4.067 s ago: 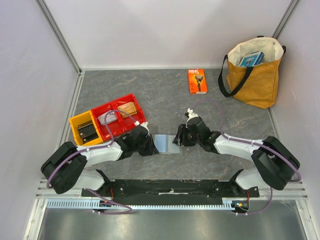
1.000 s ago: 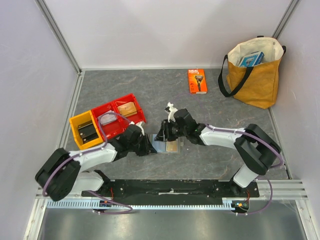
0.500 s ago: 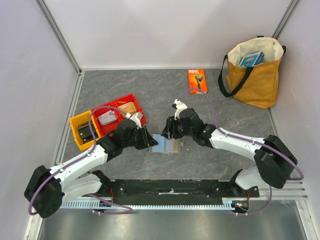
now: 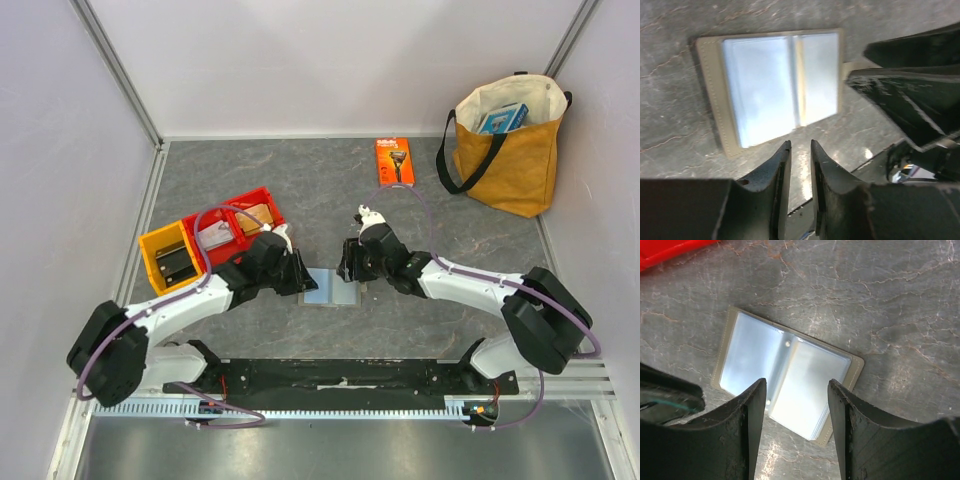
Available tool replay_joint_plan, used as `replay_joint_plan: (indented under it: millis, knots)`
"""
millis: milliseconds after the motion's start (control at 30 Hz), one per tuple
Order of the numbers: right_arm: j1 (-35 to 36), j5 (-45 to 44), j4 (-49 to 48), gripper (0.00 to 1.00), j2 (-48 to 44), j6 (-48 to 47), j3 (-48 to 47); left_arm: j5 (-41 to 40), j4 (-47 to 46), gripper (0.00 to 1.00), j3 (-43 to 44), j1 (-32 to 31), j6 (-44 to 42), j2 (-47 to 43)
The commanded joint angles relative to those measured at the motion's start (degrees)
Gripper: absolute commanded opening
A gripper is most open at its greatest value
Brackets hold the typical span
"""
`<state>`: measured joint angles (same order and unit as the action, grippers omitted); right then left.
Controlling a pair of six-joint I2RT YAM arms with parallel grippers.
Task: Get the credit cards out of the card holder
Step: Remove the credit card from the card holder.
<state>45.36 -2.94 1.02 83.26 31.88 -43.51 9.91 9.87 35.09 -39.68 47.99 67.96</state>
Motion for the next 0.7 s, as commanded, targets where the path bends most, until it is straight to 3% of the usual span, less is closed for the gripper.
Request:
replay_joint_plan:
  millis: [0, 267, 667]
  knots:
    - [-0.2, -1.5, 1.0, 0.59, 0.4, 0.2, 1.1, -2.3, -0.5, 0.28, 2.3, 0.0, -4.0, 5.3]
    - [-0.2, 0.7, -0.1, 0.55, 4.2, 0.4, 1.1, -4.4, -1.3, 0.26, 1.4, -0.1, -4.7, 11.8]
    - [-0.2, 1.0, -0.5, 0.52, 5.2, 0.6, 1.4, -5.0, -1.5, 0.24, -2.4, -0.1, -3.5, 11.8]
